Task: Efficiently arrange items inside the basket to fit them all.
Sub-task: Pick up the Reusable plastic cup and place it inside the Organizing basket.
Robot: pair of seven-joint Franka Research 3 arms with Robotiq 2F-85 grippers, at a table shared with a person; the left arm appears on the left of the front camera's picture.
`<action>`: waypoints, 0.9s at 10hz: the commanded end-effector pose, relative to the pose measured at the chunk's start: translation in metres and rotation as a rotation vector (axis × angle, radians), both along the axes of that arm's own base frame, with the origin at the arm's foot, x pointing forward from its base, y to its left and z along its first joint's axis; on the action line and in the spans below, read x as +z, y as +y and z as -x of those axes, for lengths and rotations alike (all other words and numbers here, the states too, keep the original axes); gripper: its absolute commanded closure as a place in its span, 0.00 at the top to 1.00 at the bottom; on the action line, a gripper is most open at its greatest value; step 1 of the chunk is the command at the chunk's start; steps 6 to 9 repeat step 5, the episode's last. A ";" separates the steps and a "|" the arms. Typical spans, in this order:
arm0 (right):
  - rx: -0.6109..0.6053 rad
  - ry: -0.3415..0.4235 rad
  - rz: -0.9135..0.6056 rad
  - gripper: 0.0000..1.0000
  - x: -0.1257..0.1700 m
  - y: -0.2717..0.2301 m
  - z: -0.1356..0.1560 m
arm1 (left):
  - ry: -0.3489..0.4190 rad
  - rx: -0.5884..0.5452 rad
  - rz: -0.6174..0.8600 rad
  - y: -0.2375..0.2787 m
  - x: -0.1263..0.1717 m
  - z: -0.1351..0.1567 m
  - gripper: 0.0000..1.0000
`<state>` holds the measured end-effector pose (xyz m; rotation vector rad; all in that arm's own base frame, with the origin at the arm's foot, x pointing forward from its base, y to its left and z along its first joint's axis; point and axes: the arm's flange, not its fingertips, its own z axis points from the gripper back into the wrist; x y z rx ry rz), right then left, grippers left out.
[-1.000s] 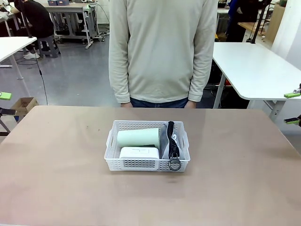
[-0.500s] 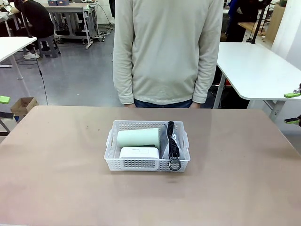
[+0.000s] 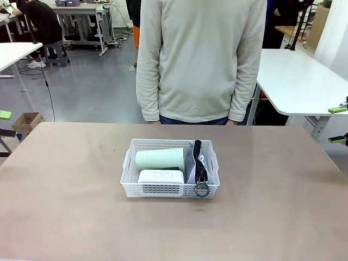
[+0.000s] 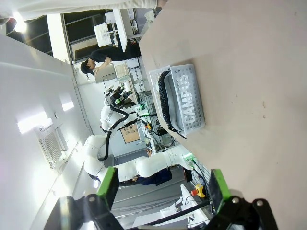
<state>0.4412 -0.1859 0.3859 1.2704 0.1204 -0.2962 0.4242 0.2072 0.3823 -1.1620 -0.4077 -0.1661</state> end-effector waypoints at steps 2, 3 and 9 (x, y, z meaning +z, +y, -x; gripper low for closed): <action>-0.004 0.000 0.001 1.00 0.003 0.001 0.002 | -0.004 -0.003 -0.004 0.000 0.002 0.001 1.00; -0.004 0.000 0.001 1.00 0.003 0.001 0.002 | -0.004 -0.003 -0.004 0.000 0.002 0.001 1.00; -0.004 0.000 0.001 1.00 0.003 0.001 0.002 | -0.004 -0.003 -0.004 0.000 0.002 0.001 1.00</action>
